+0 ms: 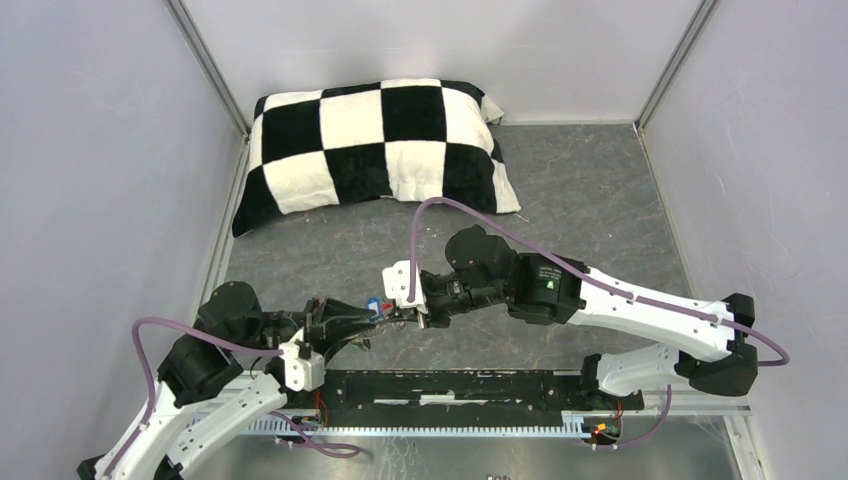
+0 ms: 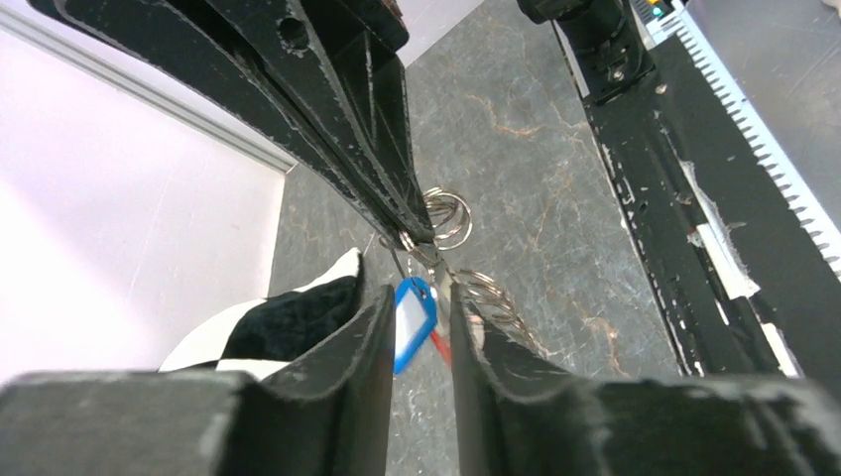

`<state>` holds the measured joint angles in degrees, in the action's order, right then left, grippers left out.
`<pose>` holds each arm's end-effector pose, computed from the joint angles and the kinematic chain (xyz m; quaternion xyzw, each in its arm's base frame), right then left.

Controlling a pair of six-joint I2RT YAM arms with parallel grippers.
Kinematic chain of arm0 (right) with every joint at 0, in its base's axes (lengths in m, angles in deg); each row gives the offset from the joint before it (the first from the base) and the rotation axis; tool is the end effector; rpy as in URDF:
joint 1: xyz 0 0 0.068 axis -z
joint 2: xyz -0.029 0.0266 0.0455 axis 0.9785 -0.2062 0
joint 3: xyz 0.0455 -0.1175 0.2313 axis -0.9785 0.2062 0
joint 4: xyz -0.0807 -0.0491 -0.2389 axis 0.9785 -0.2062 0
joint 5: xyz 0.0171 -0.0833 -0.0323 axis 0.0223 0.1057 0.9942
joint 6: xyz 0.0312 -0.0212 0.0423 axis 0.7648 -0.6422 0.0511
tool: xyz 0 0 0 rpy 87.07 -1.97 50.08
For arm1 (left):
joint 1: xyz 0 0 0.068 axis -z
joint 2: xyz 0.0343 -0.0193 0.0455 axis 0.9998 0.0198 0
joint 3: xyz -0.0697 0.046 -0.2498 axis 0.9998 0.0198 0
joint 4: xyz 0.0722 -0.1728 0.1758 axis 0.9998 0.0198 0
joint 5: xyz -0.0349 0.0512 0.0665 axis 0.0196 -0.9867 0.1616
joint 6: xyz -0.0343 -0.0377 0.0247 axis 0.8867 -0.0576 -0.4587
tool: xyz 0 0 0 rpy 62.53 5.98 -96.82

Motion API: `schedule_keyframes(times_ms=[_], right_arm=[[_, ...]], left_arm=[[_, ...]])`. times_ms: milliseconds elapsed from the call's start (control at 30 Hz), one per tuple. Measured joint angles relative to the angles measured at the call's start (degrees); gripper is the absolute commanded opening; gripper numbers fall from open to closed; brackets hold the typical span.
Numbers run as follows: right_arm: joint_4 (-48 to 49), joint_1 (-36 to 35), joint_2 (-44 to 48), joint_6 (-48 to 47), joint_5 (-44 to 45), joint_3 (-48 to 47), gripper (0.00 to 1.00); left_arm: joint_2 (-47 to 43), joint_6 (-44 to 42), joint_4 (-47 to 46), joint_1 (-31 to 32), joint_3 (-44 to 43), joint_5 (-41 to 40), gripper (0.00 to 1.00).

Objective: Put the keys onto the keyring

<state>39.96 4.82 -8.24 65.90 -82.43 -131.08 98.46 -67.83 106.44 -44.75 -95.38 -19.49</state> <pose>0.0689 0.2784 0.3886 -0.6508 0.5120 0.3883 0.4043 0.0277 -0.0643 0.3449 0.6840 0.3116 -0.2457 0.6120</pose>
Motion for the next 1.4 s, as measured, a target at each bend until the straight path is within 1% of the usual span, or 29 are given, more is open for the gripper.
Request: schedule_keyframes(times_ms=[33,67,167,300,467,633,733,933,1000,1067,1133,1200,1400], right_arm=[[0.02,0.2,0.2,0.17,-0.11,0.17,0.01],[0.02,0.37,0.44,0.37,-0.11,0.26,0.01],[0.13,0.74,0.94,0.44,-0.09,0.33,0.01],[0.66,0.96,1.36,0.57,-0.09,0.33,0.0],[0.92,0.98,1.36,1.07,-0.35,0.33,0.0],[1.53,0.98,1.36,1.68,-0.37,0.37,0.0],[4.63,0.98,1.53,2.56,-0.31,1.55,0.0],[11.5,0.98,2.91,5.38,-0.24,8.44,0.0],[12.98,1.03,3.04,5.95,0.07,9.55,0.0],[14.29,1.03,3.63,6.32,0.46,10.62,0.0],[15.1,1.03,4.52,6.47,1.03,11.32,0.0],[16.28,1.03,5.73,6.62,1.7,11.87,0.0],[19.32,1.14,8.15,7.23,2.71,13.09,0.0]], left_arm=[[-0.07,-0.44,0.11,0.0,0.07,-0.22,0.49],[-0.15,-0.63,0.11,0.0,0.13,-0.48,0.5],[-0.37,0.5,-1.18,0.0,0.2,-1.31,0.45],[-0.46,3.41,-3.58,0.0,0.17,-2.1,0.44],[-0.2,6.75,-5.75,0.0,0.17,-1.77,0.33],[2.84,11.87,-6.78,0.0,-1.57,-0.28,0.26],[5.16,14.19,-6.71,0.0,-2.78,1.92,0.23],[6.62,16.37,-5.51,0.0,-2.91,3.43,0.17],[6.62,16.5,-5.42,0.0,-2.91,3.43,0.17],[6.62,16.5,-5.2,0.0,-2.91,3.41,0.2],[6.62,16.5,-4.61,0.0,-2.91,3.39,0.28],[6.58,16.52,-4.17,0.0,-2.91,3.26,0.34],[6.12,16.52,-3.54,0.02,-2.91,2.36,0.34]])
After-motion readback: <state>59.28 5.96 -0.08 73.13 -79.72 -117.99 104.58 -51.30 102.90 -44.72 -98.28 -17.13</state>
